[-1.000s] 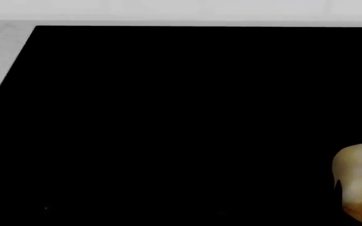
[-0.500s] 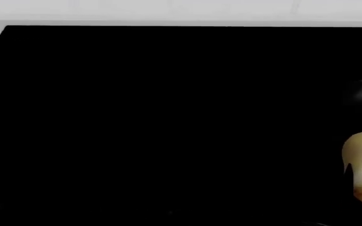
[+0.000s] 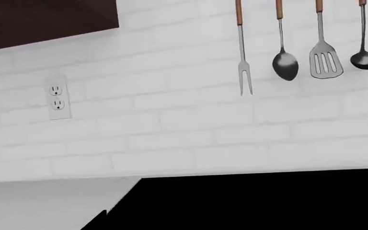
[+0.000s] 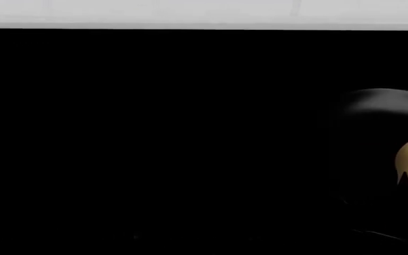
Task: Pick the ginger from the plate and place it in the pan.
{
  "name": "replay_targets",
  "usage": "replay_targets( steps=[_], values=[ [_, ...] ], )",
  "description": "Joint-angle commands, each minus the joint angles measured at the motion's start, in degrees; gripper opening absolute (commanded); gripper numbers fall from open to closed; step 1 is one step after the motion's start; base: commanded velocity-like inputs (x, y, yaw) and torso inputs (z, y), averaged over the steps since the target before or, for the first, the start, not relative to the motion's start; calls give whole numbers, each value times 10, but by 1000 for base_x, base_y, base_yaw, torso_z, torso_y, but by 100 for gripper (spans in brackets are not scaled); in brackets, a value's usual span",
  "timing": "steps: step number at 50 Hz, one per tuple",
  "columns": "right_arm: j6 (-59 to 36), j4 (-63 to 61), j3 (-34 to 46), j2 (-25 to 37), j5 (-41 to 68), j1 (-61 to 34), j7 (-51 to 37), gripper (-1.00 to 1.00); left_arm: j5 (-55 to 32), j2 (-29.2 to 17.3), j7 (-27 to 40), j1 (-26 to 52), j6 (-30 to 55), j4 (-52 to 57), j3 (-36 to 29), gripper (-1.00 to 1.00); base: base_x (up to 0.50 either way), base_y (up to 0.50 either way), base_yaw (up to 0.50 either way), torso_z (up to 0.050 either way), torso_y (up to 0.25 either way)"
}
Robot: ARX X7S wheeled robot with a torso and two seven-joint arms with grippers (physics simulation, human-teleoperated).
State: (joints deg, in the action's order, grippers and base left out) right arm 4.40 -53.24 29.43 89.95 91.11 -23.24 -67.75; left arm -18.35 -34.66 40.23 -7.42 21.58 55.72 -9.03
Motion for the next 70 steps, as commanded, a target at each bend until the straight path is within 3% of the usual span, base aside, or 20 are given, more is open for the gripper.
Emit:
replay_targets(
  steps=[1, 15, 21, 29, 42, 70],
  values=[
    [-29, 25, -20, 0, 13, -30, 26, -100, -1, -1, 1, -2, -8, -6, 1, 100, 0, -215, 0, 0, 0],
    [-81, 63, -53, -9, 63, -57, 74, -100, -2, -1, 1, 4, -7, -11, -6, 100, 0, -187, 0, 0, 1],
    [-216, 94, -59, -100, 81, -145, 57, -100, -1, 0, 0, 3, -13, -16, -7, 100, 0, -32, 0, 0, 0],
    [-321, 137, -33, -178, 102, -244, 45, -100, -5, 0, -3, 5, -18, -22, -8, 100, 0, 0, 0, 0, 0],
    [-431, 291, 26, -293, 83, -369, 56, -100, -12, -4, -2, -3, -27, -23, 0, 100, 0, 0, 0, 0, 1],
    [-491, 599, 109, -428, 29, -437, 137, -100, -13, -6, -1, 1, -31, -31, -3, 100, 0, 0, 0, 1, 0]
  ],
)
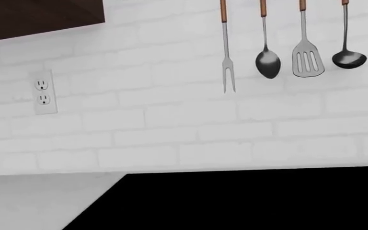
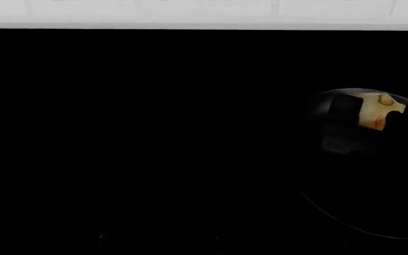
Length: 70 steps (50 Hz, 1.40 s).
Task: Pick the ginger from the plate and place it in the pan.
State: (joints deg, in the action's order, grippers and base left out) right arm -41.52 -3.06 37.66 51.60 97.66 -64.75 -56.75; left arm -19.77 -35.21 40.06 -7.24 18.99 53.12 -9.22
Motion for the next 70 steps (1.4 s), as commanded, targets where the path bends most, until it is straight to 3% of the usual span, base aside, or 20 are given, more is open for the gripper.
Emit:
replay_targets(
  steps=[1, 11, 12, 32, 42, 49, 51, 53, 59, 68, 70],
  values=[
    [-36, 98, 29, -44, -35, -22, 22, -100, -2, 0, 1, -1, -3, -5, 1, 100, 0, 0, 0, 0, 0],
    [-31, 121, 35, -50, -44, -13, 29, -100, -3, -1, 2, -5, -9, -5, 1, 100, 0, 0, 0, 0, 1],
    [-31, 126, 35, -50, -44, -14, 30, 100, -1, 0, 2, -6, -11, -6, 1, 100, 0, 0, 0, 0, 0],
    [-42, 20, -1, -2, 8, -38, -46, 100, -9, -6, 2, -13, -20, -9, 10, 100, 0, 0, 0, 0, 0],
    [-21, -139, -65, 92, 97, -28, -110, 100, -8, -6, 2, -15, -23, -12, 10, 100, 0, 0, 0, 0, 0],
    [112, -304, -152, 239, 130, 115, -84, 100, 0, -9, 3, -25, -35, -12, 15, 100, 0, 0, 0, 0, 0],
    [200, -367, -170, 304, 113, 190, -61, 100, -8, -13, 6, -27, -31, -2, 22, 100, 0, 0, 0, 0, 0],
    [338, -437, -133, 384, 74, 257, -34, 100, -1, -13, 4, -29, -38, 1, 19, 100, 0, 0, 0, 0, 0],
    [438, -569, -53, 384, -111, 340, -135, 100, -2, -11, 7, -21, -29, 4, 13, 100, 0, 0, 0, 0, 0],
    [607, -569, 131, 384, -480, 525, -160, 100, 6, -17, 11, -35, -32, 24, 12, 100, 0, 0, 0, 0, 0],
    [622, -569, 147, 384, -512, 541, -151, 100, 3, -20, 11, -40, -35, 27, 16, 100, 0, 0, 0, 0, 0]
  ],
)
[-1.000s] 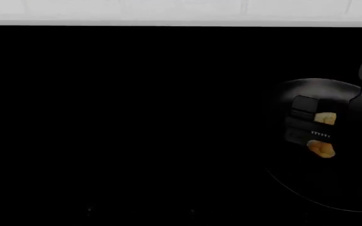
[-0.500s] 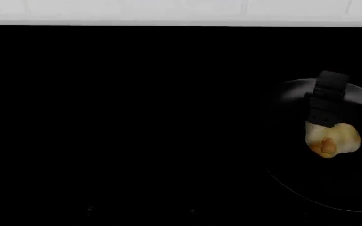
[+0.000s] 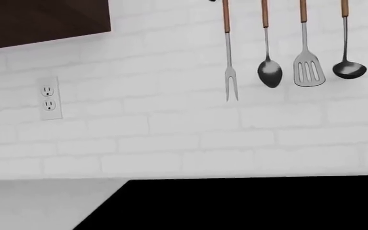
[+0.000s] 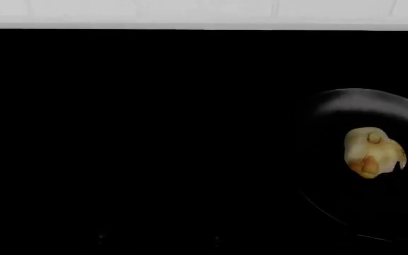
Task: Pick the ginger from the plate and place it in the pan.
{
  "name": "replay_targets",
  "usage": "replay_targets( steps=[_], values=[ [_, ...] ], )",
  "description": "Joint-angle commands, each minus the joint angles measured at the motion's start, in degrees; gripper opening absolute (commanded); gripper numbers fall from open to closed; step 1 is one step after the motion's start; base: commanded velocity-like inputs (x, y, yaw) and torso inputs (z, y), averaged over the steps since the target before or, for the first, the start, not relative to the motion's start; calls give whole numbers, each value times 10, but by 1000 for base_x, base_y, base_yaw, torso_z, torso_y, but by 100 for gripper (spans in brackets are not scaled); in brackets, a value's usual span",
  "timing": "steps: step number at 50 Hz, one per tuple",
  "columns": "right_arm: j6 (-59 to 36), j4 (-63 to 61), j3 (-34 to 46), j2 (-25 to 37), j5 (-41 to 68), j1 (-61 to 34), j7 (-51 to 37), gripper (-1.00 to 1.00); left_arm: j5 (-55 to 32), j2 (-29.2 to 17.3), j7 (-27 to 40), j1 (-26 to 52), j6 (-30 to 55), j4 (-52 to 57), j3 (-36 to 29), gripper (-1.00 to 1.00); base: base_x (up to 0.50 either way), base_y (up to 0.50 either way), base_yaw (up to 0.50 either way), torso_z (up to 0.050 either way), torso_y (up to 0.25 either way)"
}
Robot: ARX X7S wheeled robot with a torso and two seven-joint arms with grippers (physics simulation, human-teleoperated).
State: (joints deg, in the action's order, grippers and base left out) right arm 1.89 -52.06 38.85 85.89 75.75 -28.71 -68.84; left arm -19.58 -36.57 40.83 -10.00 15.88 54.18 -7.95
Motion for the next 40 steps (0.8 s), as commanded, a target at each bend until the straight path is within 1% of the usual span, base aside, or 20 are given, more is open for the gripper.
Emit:
replay_targets(
  steps=[1, 5, 8, 10, 13, 21, 25, 28, 32, 37, 40],
  values=[
    [189, -79, 141, 41, -305, 187, -40, 100, 1, -6, 5, -16, -6, 17, 5, 100, 0, 0, 0, 0, 0],
    [194, -79, 162, 41, -353, 207, -42, 100, 1, -9, 4, -25, -16, 17, 9, 100, 0, 0, 0, 0, 0],
    [202, -79, 168, 40, -358, 212, -18, 100, 5, -8, 2, -25, -21, 11, 7, 100, 0, 0, 0, 0, 0],
    [195, -79, 170, 34, -358, 206, -20, 100, -2, -6, 0, -21, -23, 2, 8, 100, 0, 0, 0, 0, 0],
    [155, -79, 200, 9, -338, 150, -10, 100, -4, -8, 1, -23, -24, 2, 12, 100, 0, 0, 0, 0, 0],
    [106, -79, 347, -26, -297, -38, -13, 100, -7, -7, -5, -23, -37, -12, 12, 100, 0, 0, 0, 0, 0],
    [100, -79, 395, -37, -285, -93, -19, 100, -2, -4, -7, -17, -36, -18, 4, 100, 0, 0, 0, 0, 0],
    [88, -78, 402, -45, -270, -111, -22, 100, -5, -5, -6, -14, -33, -18, 5, 100, 0, 0, 0, 0, 0],
    [85, -74, 406, -51, -266, -116, -20, 100, -2, -2, -8, -12, -36, -22, -1, 100, 0, 0, 0, 0, 0],
    [82, -76, 405, -49, -254, -126, -22, 100, -3, -4, -7, -18, -40, -22, 3, 100, 0, 0, 0, 0, 0],
    [78, -74, 412, -58, -257, -125, -21, 100, -8, -4, -9, -23, -48, -24, 8, 100, 0, 0, 0, 0, 0]
  ],
)
